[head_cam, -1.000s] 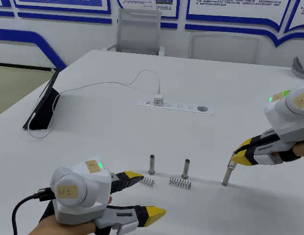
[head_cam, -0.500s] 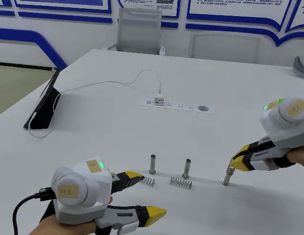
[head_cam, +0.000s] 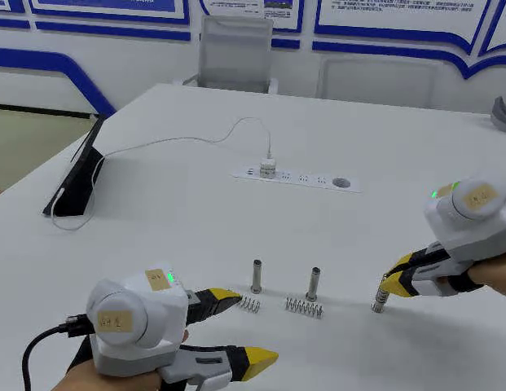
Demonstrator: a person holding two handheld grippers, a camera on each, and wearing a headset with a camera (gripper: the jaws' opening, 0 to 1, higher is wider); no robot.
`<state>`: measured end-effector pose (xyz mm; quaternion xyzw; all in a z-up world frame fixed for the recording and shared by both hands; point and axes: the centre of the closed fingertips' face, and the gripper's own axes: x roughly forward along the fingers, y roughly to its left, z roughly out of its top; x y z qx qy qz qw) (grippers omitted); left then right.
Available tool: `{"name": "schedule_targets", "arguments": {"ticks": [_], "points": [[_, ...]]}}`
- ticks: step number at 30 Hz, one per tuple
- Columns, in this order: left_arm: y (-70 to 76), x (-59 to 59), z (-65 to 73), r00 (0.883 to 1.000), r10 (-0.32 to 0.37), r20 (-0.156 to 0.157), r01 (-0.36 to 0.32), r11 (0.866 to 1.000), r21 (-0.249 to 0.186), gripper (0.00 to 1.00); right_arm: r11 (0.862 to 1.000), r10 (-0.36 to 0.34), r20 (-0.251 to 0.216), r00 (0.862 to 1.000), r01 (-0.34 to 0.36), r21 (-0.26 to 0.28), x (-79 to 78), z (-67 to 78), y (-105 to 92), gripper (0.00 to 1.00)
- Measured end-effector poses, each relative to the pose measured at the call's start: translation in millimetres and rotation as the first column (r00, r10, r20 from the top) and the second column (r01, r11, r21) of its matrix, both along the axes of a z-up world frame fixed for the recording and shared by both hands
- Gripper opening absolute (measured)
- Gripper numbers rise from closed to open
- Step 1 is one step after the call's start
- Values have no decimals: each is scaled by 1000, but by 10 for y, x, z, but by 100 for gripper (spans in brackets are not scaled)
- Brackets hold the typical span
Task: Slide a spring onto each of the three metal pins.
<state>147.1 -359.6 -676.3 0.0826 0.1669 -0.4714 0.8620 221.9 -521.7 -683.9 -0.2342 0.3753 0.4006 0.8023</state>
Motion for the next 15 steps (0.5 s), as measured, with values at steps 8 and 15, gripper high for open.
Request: {"name": "schedule_targets", "arguments": {"ticks": [8,15], "points": [[-4,-2,-5,1000,1,-2,-1,1000,-1,53,1000,-5,-14,1000,5,-10,5,-74,-7,12],[2,-4,-11,1000,3,-3,-3,1000,-1,53,1000,-7,-24,1000,6,-14,-6,-134,-22,12]]}}
